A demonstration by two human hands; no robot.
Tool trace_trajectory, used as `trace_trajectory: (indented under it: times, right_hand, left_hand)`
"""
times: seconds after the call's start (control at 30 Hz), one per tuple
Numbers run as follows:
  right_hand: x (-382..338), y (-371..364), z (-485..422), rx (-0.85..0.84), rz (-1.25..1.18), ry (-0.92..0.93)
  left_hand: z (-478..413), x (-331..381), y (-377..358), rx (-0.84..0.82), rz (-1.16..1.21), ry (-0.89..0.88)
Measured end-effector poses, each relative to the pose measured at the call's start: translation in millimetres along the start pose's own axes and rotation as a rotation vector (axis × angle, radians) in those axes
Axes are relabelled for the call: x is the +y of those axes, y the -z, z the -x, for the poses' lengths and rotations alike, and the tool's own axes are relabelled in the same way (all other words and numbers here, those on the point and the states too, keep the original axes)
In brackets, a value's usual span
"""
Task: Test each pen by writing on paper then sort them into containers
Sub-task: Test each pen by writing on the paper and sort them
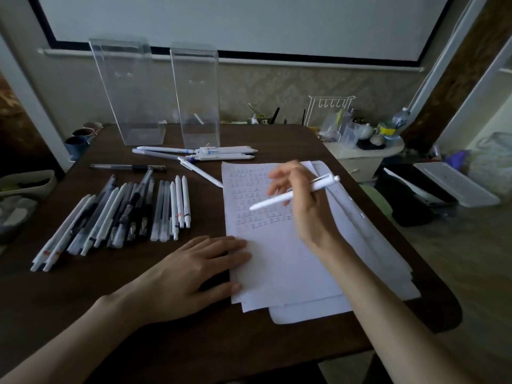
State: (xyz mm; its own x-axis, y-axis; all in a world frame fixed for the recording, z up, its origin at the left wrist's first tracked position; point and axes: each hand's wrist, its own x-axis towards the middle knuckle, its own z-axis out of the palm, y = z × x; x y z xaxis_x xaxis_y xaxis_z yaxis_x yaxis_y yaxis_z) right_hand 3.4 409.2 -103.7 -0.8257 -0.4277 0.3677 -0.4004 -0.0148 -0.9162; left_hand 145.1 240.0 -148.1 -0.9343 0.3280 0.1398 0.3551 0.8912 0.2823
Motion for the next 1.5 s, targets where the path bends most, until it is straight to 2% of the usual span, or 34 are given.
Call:
trace_trajectory:
  times: [0.07, 0.17, 0.4, 0.73, 0.87, 1.5]
  right_hand:
    - [3.2, -10.9, 7.1, -0.071, 0.001, -0.121]
    - [12.0, -18.9, 12.8, -0.163, 0.084, -0.104]
    - [24.3, -20.7, 13.2, -0.135, 0.126, -0.237]
    - [29.6, -25.4, 14.5, -0.163, 0.166, -0.156]
    - [29.4, -24.8, 15.0, -0.121, 0.160, -0.153]
    - [30.3, -23.1, 14.5, -0.165, 0.148, -0.168]
  left_hand:
    - [0.4, 0.5, -0.1, -0.014, 0.008, 0.004]
    - [1.4, 1.9, 1.3, -0.023, 0.020, 0.002]
    - [1.3, 2.0, 1.4, -0.120, 0.034, -0.020]
    - [1.9, 0.9, -0.9, -0.079, 0.037, -0.021]
    - [1.9, 1.1, -1.8, -0.059, 0.041, -0.023]
    - [2.2, 0.1, -1.6, -0.048, 0.056, -0.023]
